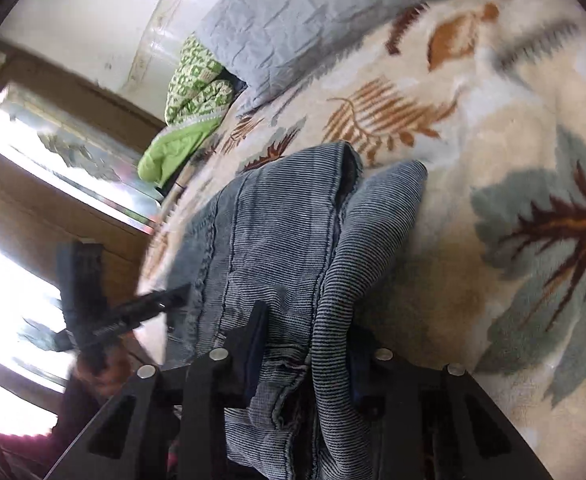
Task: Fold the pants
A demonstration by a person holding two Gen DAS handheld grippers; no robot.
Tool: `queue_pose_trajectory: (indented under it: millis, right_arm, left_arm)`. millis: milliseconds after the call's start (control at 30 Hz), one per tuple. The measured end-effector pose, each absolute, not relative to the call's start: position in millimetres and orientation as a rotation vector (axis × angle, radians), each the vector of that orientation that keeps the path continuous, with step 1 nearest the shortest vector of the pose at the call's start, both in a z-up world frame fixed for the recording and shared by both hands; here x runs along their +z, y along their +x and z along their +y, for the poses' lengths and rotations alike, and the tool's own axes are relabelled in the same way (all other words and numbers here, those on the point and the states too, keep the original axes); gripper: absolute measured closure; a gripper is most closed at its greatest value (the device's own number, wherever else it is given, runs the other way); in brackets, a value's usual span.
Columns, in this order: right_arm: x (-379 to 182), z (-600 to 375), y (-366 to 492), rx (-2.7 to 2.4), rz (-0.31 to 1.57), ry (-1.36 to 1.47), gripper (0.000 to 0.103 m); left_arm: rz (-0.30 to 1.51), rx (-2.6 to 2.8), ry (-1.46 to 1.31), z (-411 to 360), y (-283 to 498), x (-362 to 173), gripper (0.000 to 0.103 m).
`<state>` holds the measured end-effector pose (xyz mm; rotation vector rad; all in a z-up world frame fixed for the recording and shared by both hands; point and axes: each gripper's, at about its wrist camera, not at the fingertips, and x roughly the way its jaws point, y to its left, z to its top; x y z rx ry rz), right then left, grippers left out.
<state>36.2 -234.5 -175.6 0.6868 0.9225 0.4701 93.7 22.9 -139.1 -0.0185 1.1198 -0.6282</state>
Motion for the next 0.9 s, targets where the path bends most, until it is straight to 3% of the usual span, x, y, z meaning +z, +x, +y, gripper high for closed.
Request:
queue_pose_trajectory:
  millis: [533, 767, 900]
  right_arm:
    - [-115.1, -233.2, 73.8, 0.475, 0.711, 0.627, 0.073]
    - [-144.9, -235.4, 130.0, 0.41, 0.78, 0.649, 0.073]
    - [-186.0, -236.2, 149.5, 0.313, 0.94, 0.639, 0.068]
  left_arm:
    - [0.973, -0.577, 0.077, -2.1, 145.2, -61.1, 0.085]
    - [1.049, -0.42, 0.164, -23.3, 197.2, -116.4, 0.085]
    - [1.084, -0.326, 0.186, -22.0, 209.6, -143.5, 0.074]
